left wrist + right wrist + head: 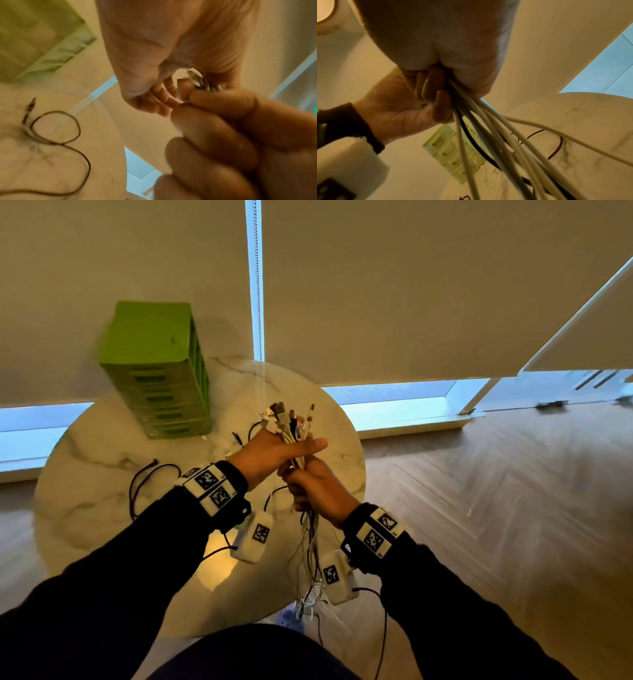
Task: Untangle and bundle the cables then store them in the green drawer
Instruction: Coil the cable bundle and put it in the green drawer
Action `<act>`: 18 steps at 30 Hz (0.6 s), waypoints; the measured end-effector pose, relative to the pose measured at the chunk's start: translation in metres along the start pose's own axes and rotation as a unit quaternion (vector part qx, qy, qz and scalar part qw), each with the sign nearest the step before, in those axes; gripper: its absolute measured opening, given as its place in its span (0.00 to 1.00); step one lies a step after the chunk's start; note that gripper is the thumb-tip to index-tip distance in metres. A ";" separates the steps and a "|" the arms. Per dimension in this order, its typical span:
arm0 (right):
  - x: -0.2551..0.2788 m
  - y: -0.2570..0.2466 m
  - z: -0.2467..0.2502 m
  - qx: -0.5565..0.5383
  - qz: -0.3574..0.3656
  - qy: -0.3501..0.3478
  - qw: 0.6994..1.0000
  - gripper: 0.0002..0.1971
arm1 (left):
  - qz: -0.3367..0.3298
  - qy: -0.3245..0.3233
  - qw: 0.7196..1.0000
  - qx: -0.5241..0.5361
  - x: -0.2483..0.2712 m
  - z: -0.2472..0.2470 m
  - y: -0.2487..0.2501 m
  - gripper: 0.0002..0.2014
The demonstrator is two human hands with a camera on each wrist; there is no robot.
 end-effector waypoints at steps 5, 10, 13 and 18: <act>-0.004 -0.007 -0.002 0.018 -0.060 -0.079 0.995 0.04 | -0.133 0.034 0.987 0.089 0.004 0.014 0.004 0.35; -0.015 -0.003 -0.003 0.106 -0.093 -0.068 0.988 0.05 | -0.146 0.056 0.987 0.037 0.004 0.015 0.005 0.13; -0.027 -0.005 -0.004 0.331 -0.042 -0.020 0.942 0.08 | -0.147 0.043 0.988 -0.010 0.005 0.012 0.009 0.14; -0.035 -0.003 -0.001 0.382 0.041 0.045 0.922 0.11 | -0.112 0.012 0.990 0.086 0.009 0.028 0.011 0.39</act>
Point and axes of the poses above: each hand's wrist, its own x-axis away from the middle knuckle, its own z-axis out of the back of the hand, y = z × x, the point moved 2 cm from there along -x, towards the middle knuckle, and after that the axes turned 7 degrees about z, right-handed, at the moved point
